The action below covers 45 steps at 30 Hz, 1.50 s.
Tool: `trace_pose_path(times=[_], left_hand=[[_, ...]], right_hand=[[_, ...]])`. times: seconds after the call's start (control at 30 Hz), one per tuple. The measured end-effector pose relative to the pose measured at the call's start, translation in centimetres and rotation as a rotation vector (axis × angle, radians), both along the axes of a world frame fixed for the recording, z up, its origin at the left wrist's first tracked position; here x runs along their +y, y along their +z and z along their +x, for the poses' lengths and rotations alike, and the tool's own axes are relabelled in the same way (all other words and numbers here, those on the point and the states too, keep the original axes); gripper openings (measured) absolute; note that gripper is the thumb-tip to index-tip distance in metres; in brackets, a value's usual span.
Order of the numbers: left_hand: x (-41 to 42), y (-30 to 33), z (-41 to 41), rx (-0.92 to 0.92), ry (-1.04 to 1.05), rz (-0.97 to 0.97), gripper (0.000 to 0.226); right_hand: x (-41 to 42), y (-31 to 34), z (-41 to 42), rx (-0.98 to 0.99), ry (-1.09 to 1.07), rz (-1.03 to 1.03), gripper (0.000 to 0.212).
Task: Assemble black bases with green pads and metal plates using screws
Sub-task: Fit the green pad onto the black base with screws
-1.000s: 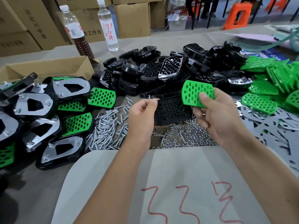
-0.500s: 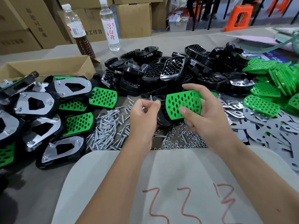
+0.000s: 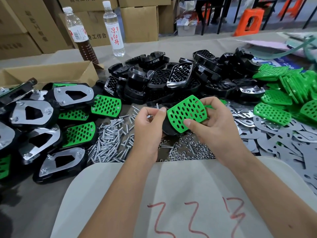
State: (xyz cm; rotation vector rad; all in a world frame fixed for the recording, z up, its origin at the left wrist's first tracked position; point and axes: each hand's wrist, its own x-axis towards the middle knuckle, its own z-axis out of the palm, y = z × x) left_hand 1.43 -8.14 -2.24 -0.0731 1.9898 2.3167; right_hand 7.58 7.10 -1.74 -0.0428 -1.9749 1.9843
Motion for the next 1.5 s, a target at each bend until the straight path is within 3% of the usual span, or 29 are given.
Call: trace_pose_path(times=[0.2,0.33,0.47,0.7,1.13,1.27,1.5], left_hand=[[0.1,0.5,0.2,-0.001,0.004,0.041,0.031],[-0.1,0.0,0.0,-0.008,-0.067,0.098,0.02],[-0.1,0.1,0.0,-0.024,-0.077,0.08,0.015],[0.1,0.5,0.6,0.003,-0.103,0.023,0.018],[-0.1,-0.5,0.4,0.065,-0.102,0.0,0.012],[-0.3,-0.9,0.2,0.1,-0.136,-0.109,0.037],[-0.5,-0.4,0.1,0.058,-0.077,-0.013,0.039]], right_hand=[[0.1,0.7,-0.1,0.074,0.002,-0.189,0.011],[0.9,1.2,0.0,0.073,0.025,-0.326,0.016],[0.9,0.7,-0.1,-0.051,0.016,-0.052,0.006],[0.6,0.7,-0.2,-0.044,-0.034,0.155,0.035],[0.2,1.2,-0.1,-0.118,-0.125,0.288,0.039],[-0.2,0.7,0.0,-0.158,-0.26,0.384,0.047],[-0.4,0.3,0.1,-0.117,-0.461,0.673,0.076]])
